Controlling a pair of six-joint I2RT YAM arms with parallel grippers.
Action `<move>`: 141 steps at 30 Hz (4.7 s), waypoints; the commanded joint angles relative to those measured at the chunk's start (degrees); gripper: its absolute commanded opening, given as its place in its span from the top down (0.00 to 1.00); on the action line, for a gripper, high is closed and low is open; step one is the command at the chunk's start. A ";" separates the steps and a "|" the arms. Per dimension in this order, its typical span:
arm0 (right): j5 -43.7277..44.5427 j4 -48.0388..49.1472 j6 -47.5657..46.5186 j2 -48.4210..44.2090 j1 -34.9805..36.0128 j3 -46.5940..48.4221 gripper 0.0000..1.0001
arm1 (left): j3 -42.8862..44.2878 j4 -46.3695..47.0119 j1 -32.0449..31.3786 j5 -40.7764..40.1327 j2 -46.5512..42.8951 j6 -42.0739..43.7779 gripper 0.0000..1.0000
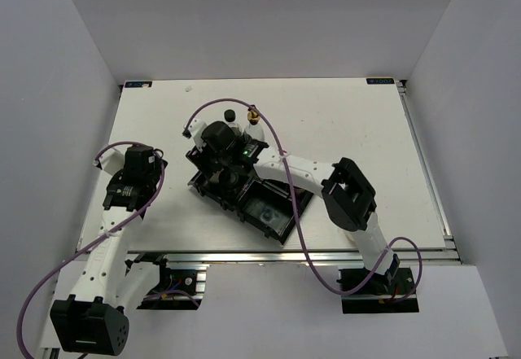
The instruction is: Organize the condiment bottles
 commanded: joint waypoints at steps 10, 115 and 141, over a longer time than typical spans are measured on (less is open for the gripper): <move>-0.53 10.10 2.69 -4.09 0.09 -7.68 0.38 | -0.75 1.16 0.28 0.42 -0.45 0.26 0.02; -31.55 -23.21 21.59 -73.36 -31.30 -44.86 0.95 | -1.98 6.79 0.27 15.71 1.40 8.00 0.02; 1.13 -8.79 33.45 -54.82 -6.07 -45.74 0.98 | -2.07 6.08 0.36 15.45 1.22 7.73 0.02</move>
